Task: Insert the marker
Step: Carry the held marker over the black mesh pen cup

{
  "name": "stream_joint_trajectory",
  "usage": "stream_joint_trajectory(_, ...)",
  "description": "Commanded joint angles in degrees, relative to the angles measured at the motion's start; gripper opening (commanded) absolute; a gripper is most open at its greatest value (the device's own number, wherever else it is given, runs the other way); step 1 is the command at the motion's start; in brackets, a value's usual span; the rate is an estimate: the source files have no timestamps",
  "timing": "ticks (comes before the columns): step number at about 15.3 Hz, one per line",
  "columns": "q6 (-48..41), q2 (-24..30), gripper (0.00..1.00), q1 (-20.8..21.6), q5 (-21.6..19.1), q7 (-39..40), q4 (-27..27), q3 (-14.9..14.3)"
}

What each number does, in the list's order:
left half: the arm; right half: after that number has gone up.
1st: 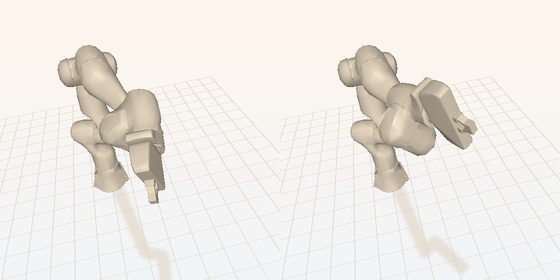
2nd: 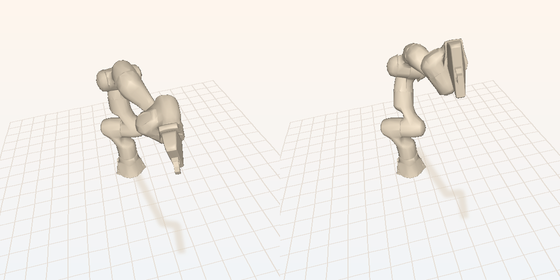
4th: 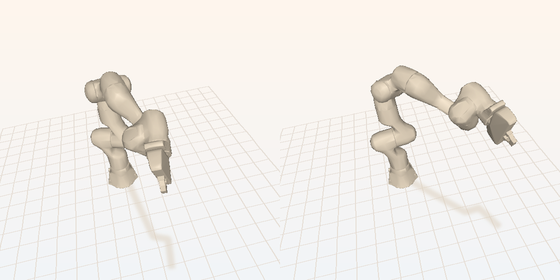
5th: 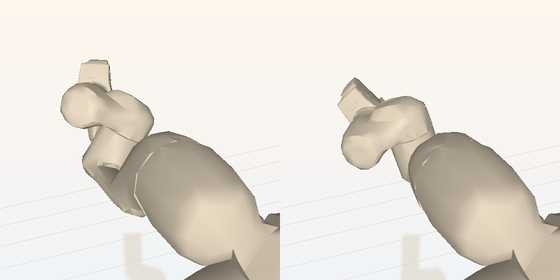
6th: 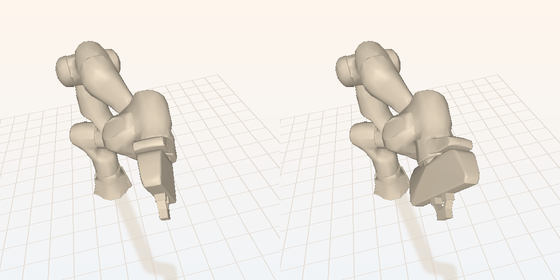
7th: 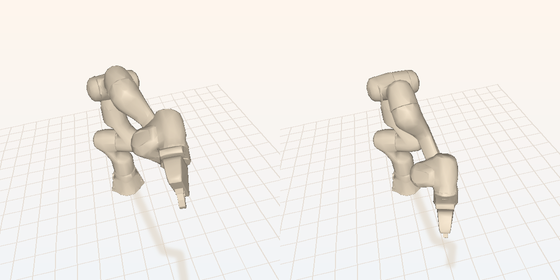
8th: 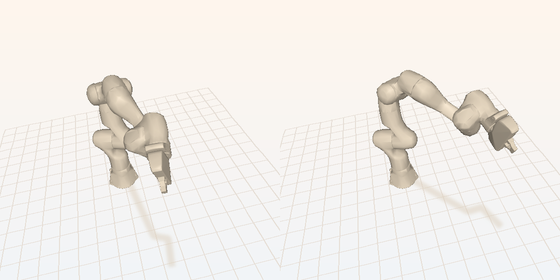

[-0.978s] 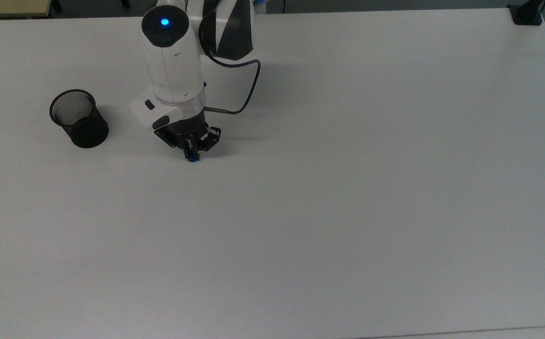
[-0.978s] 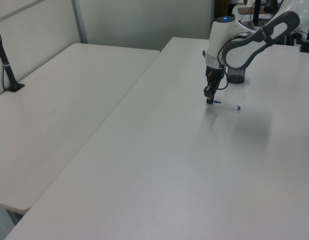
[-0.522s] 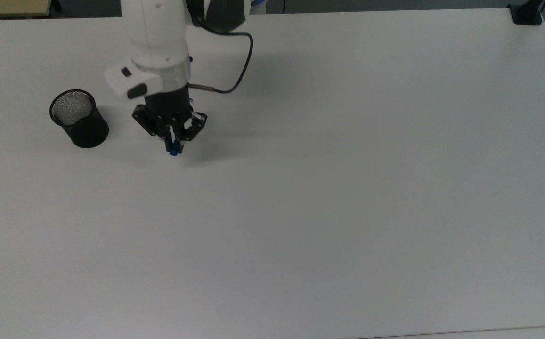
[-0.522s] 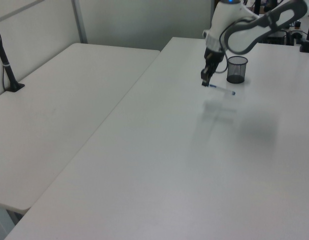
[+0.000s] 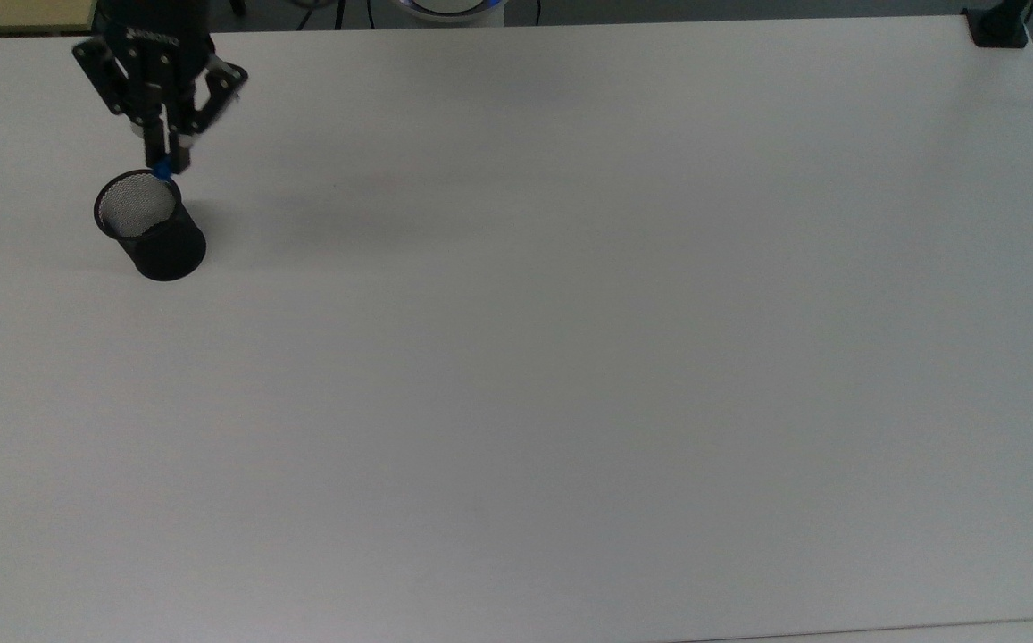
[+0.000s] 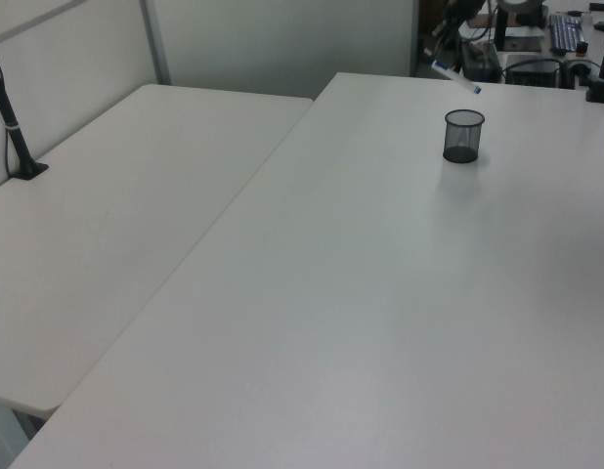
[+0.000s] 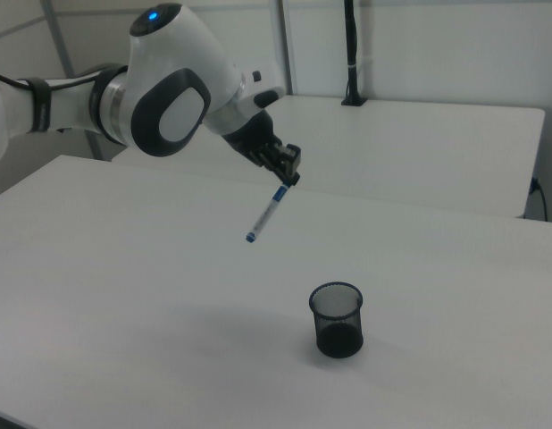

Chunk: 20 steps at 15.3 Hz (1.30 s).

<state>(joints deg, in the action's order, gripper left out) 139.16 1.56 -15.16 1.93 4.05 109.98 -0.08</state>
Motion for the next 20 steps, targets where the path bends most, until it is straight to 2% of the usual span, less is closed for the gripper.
stream_joint_trajectory(1, 2.25, 3.10, 0.02, -2.42, -7.70, 12.35, 3.22, -2.19)
stream_joint_trajectory(4, 4.70, 3.01, 0.02, -2.86, -15.88, 20.36, 4.10, -4.31)
stream_joint_trajectory(8, 14.27, 1.87, 0.02, -3.30, -22.31, 28.62, 6.91, -4.75)
stream_joint_trajectory(12, 16.93, 0.12, 0.03, -4.97, -29.60, 42.31, 7.88, -4.75)
stream_joint_trajectory(14, 17.80, -1.46, 0.03, -5.06, -36.00, 48.65, 8.23, -4.75)
stream_joint_trajectory(18, 25.36, -4.71, 0.03, -4.44, -46.99, 58.86, 9.38, -4.23)
stream_joint_trajectory(20, 27.21, -6.21, 0.03, -4.09, -50.87, 61.94, 9.20, -3.79)
